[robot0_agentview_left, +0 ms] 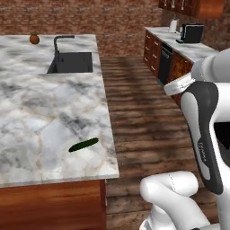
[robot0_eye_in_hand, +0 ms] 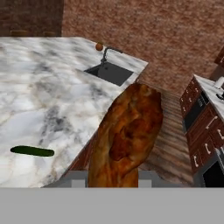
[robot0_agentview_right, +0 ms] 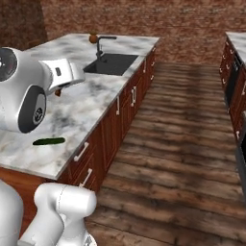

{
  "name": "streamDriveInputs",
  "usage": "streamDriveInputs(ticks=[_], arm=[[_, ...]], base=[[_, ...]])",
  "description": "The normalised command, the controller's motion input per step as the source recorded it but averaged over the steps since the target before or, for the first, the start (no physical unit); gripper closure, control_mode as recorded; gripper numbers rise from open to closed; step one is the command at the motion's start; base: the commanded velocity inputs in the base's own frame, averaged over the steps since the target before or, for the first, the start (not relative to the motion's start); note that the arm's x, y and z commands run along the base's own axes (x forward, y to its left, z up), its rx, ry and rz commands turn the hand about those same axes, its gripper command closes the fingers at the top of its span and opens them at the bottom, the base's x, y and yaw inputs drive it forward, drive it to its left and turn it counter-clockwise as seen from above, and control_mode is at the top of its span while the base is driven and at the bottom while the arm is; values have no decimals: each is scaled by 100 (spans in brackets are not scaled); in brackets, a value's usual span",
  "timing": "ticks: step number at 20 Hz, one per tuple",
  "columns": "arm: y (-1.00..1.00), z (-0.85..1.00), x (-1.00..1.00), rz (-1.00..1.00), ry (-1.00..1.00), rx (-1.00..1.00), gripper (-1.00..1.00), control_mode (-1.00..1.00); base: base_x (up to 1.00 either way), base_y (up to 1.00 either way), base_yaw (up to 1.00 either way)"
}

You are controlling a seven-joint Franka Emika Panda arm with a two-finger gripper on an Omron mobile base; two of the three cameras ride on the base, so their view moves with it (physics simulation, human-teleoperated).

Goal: Open the fridge, remove the kiwi, cucumber, and chicken drumstick, and place them on any counter.

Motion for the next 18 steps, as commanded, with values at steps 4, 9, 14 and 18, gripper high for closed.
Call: streamDriveInputs(ticks=[4, 9, 14, 18], arm=[[0, 0, 0, 0, 0, 0, 100, 100], [0, 0, 0, 0, 0, 0, 100, 100], [0, 0, 0, 0, 0, 0, 100, 100], [0, 0, 0, 0, 0, 0, 100, 100]], base=[[-25, -14, 48], [27, 76, 24], [2, 57, 23], [0, 4, 12]])
